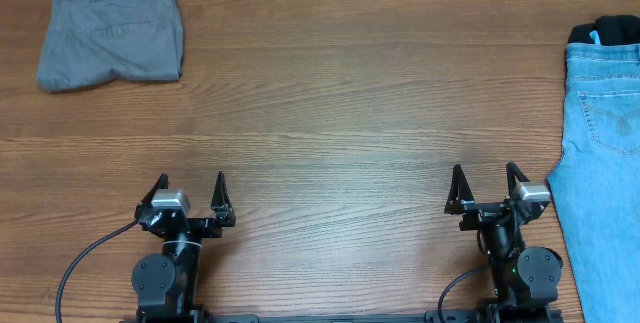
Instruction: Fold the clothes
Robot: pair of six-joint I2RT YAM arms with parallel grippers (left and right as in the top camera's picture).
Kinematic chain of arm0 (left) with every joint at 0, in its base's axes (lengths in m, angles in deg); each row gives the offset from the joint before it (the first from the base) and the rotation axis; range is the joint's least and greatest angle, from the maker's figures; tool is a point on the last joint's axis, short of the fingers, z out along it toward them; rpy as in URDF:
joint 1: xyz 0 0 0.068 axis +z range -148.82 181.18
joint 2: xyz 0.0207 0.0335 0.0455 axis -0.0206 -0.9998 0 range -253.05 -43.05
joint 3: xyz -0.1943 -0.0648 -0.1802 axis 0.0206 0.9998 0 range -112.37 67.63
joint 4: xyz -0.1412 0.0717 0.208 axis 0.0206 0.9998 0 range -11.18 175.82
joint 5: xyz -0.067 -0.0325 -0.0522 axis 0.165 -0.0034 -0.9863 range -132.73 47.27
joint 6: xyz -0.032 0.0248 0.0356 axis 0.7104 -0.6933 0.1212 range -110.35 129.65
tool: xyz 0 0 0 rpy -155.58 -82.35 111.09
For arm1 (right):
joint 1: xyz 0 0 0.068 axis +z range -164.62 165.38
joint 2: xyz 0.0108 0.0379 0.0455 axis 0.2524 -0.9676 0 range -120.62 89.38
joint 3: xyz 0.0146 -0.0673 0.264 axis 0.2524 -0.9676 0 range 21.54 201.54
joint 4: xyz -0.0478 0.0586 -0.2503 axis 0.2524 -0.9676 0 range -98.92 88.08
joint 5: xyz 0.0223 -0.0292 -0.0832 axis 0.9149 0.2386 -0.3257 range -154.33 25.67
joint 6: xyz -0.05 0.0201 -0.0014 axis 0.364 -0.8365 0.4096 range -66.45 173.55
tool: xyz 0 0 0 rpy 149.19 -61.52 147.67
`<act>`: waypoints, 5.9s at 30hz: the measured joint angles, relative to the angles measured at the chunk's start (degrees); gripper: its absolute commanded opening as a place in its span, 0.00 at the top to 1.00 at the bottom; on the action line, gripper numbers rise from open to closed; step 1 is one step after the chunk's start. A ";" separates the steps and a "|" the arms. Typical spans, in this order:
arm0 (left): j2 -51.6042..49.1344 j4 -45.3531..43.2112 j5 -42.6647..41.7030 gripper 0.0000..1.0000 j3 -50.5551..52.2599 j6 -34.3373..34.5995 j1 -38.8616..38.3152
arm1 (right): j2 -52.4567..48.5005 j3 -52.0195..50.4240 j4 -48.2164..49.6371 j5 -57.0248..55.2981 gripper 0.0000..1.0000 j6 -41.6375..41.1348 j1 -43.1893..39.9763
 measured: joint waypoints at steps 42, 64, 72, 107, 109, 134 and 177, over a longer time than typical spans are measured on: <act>0.00 0.00 0.00 0.00 0.00 0.02 0.00 | 0.00 0.00 0.00 0.00 0.00 0.02 0.00; 0.00 0.00 0.00 0.00 0.00 0.02 0.00 | 0.00 0.00 -0.02 0.02 0.00 0.02 0.00; 0.00 0.00 0.00 0.00 0.00 0.02 0.00 | 0.00 0.00 -0.04 0.00 0.00 0.02 0.00; 0.00 0.02 0.00 0.00 0.00 0.02 0.00 | 0.00 0.00 9.18 6.14 0.00 -0.31 0.00; 0.00 0.00 0.00 0.00 0.00 0.00 0.00 | 0.00 0.00 11.85 11.08 0.00 -0.70 0.00; 0.00 0.02 0.07 0.00 0.00 0.00 0.00 | -28.87 28.24 12.11 -0.31 0.00 9.14 -0.02; 0.11 0.04 0.20 0.00 0.00 0.00 0.00 | -120.10 88.74 -18.16 -14.34 0.00 16.72 -21.92</act>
